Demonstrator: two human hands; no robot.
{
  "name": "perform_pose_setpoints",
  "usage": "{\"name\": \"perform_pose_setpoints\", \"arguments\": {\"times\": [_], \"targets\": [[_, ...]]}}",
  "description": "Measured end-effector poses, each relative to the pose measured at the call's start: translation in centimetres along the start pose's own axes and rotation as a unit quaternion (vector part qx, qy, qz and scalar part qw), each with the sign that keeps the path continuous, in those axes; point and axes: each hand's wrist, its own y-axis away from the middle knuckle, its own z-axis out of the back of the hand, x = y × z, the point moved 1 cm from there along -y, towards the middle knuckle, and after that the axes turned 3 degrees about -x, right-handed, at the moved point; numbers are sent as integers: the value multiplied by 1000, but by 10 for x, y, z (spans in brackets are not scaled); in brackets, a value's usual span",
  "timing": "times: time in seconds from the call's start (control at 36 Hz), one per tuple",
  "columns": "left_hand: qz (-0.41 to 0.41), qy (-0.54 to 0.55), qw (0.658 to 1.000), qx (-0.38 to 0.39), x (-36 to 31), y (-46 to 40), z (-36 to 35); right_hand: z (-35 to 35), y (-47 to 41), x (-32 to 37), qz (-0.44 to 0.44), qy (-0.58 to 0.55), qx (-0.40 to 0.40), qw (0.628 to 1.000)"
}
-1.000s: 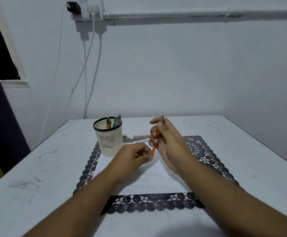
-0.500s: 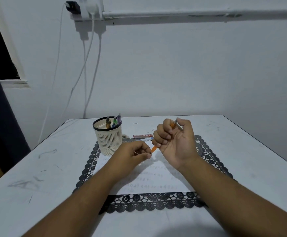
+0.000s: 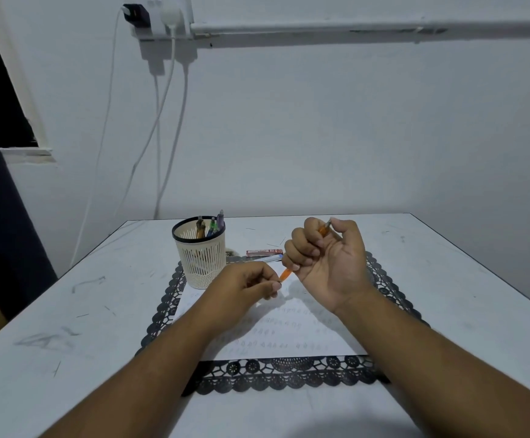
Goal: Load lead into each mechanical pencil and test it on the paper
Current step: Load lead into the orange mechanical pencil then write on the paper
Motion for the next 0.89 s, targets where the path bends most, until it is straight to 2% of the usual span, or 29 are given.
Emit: {"name": "perform_pose_setpoints", "arguments": {"times": [0.44,0.89], "targets": [[-1,57,998,8,3,-1,-1,4,1,4,-20,3,17,1000],[8,59,998,14,4,0,-2,7,-1,5,-40,13,49,998]]}}
